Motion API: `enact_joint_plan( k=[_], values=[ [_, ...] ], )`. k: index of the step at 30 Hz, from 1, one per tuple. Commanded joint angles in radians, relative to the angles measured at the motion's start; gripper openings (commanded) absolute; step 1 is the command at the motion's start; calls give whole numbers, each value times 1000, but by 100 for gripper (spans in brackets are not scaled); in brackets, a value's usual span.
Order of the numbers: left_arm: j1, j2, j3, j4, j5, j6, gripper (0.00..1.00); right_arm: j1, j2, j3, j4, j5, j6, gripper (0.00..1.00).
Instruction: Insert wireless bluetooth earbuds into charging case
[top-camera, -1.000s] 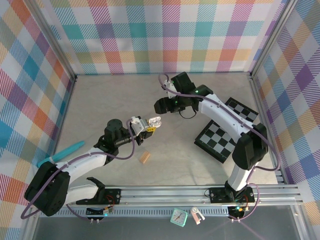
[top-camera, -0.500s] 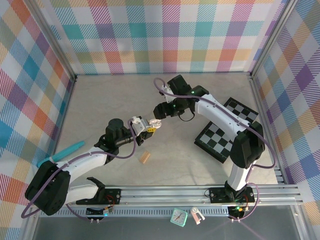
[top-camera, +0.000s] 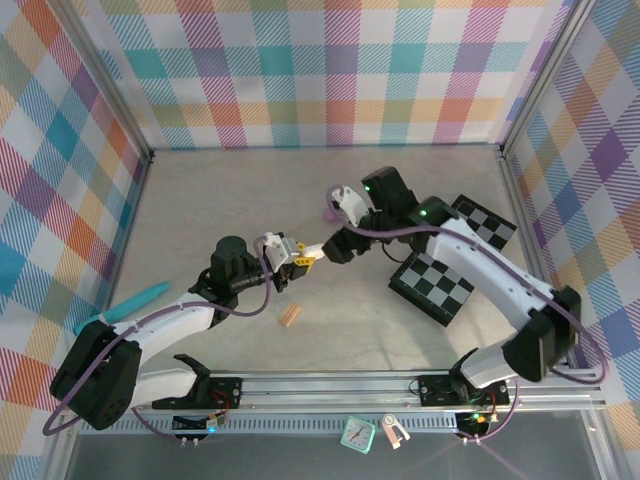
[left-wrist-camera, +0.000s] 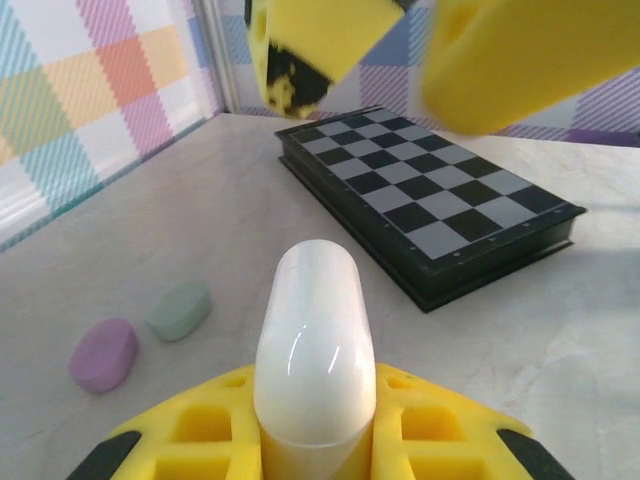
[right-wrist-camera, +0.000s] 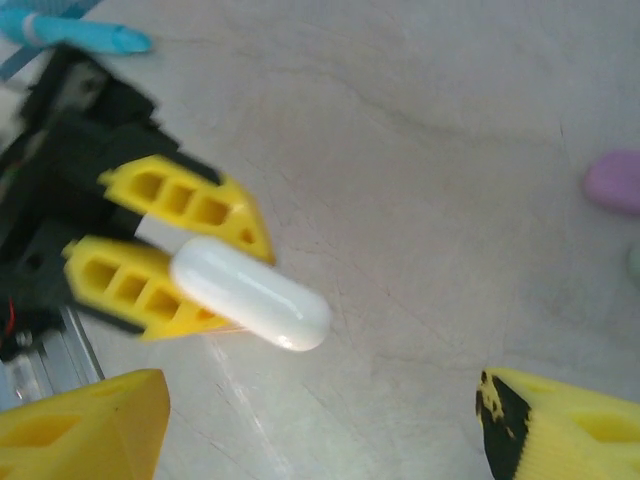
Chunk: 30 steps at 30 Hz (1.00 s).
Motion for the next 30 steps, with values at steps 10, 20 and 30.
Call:
enact_joint_plan(
  k=[10, 20, 30],
  values=[
    [-19, -24, 91, -107, 279, 30, 0, 24, -130, -21, -107, -192, -663, 72],
    [-26, -51, 98, -79, 307, -4, 0, 37, -28, 27, -115, -195, -688, 57],
    [-26, -52, 85, -32, 300, -30, 0, 39, 60, 39, -119, -242, -703, 43]
  ],
)
